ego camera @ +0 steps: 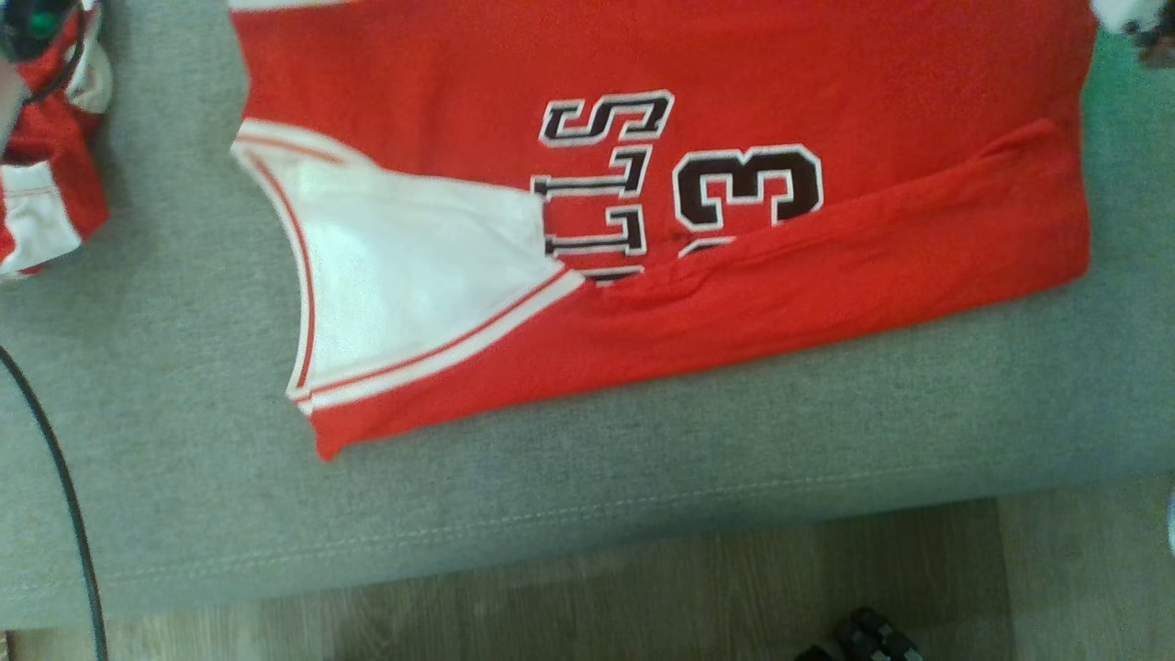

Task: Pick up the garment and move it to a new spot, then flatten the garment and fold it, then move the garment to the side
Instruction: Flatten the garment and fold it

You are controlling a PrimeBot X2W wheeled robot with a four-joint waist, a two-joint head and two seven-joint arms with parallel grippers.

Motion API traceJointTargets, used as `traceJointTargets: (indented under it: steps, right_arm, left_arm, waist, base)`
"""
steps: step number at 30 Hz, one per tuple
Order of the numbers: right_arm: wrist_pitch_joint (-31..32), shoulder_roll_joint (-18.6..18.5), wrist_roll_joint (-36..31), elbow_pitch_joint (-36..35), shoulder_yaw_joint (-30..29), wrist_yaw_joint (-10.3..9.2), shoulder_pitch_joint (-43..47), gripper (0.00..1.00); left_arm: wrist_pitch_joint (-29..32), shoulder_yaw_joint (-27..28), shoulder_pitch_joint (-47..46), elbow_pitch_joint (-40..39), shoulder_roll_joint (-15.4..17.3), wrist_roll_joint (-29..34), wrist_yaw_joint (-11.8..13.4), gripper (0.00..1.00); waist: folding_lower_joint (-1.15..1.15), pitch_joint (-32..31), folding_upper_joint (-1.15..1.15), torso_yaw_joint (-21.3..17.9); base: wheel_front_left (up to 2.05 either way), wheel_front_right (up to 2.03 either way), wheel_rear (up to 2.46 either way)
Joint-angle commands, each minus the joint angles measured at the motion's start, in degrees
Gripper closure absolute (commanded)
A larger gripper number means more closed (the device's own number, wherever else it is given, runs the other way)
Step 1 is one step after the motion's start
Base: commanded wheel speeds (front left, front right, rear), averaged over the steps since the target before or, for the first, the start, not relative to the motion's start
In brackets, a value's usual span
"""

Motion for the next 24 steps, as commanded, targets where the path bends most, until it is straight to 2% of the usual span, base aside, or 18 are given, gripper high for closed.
traceJointTargets:
  steps: [1,6,16,19,24]
  right_arm:
    - [-1.01,-1.47,0.66,-2.3,-0.48,-0.01,-1.36,1.0]
    - [-0.88,-3.11,3.36,-2.8,-0.98,-0.01,1.13,1.0]
    - [1.98,-6.81,9.92,-6.89,-1.61,-0.01,10.43,1.0]
    - [3.13,-7.96,11.31,-8.98,-2.23,-0.01,13.73,1.0]
    - [5.03,-9.17,12.89,-12.47,-3.27,-0.01,18.8,1.0]
  left_arm:
    - [-2.24,2.21,-3.59,-0.47,1.34,1.11,0.37,1.0]
    - [-5.77,1.34,-2.31,-0.66,0.31,1.59,0.29,1.0]
    - [-8.72,0.69,7.41,-10.0,3.67,-0.89,1.26,1.0]
    - [-8.97,0.88,11.64,-15.55,6.09,-2.12,2.97,1.0]
    - [-8.45,1.98,19.76,-26.29,10.65,-6.1,7.16,1.0]
  waist:
    - [0.0,-0.83,0.0,0.82]
    - [0.0,-2.53,0.0,2.27]
    - [0.0,-6.72,0.0,4.88]
    - [0.0,-7.96,0.0,5.73]
    - [0.0,-9.52,0.0,6.67]
  base:
    - [0.0,0.0,0.0]
    - [0.0,0.0,0.0]
    - [0.0,0.0,0.0]
    - [0.0,0.0,0.0]
    - [0.0,0.0,0.0]
